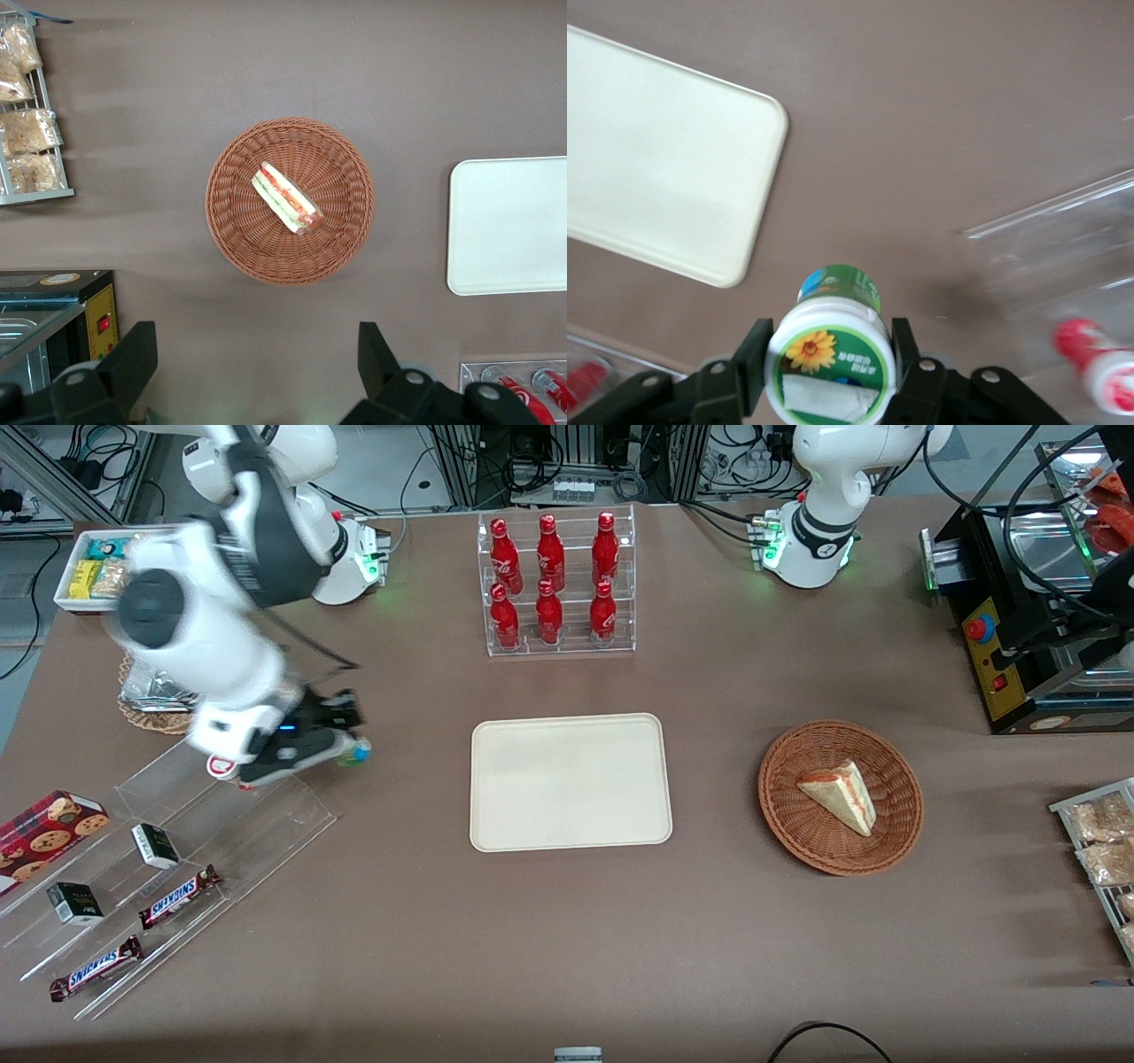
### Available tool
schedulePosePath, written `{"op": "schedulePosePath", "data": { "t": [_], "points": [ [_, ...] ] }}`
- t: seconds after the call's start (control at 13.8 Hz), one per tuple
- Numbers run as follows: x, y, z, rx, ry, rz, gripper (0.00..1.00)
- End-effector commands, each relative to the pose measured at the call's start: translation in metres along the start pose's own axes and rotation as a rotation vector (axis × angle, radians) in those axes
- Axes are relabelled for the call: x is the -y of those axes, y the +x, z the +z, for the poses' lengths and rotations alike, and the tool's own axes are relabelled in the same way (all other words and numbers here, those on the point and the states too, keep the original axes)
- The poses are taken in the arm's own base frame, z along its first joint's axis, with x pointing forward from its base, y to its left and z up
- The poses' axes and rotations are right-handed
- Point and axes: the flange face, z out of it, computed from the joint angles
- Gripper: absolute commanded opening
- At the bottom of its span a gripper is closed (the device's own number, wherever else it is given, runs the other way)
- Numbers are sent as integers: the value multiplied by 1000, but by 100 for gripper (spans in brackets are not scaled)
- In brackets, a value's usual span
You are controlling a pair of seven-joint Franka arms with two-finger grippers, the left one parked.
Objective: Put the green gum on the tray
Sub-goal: 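Lift the gum container and carry it over the cream tray, then lower the gum container onto the tray and open the right gripper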
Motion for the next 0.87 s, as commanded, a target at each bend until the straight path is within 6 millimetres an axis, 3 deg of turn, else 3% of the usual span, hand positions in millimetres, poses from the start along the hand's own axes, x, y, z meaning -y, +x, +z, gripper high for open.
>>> {"op": "schedulePosePath", "data": {
  "t": [0.0,0.36,0.8],
  "points": [
    [63,24,22,-6,3,119,0],
    [171,45,77,-19,-14,233,0],
    [272,47,167,-87,-17,302,0]
  ]
}}
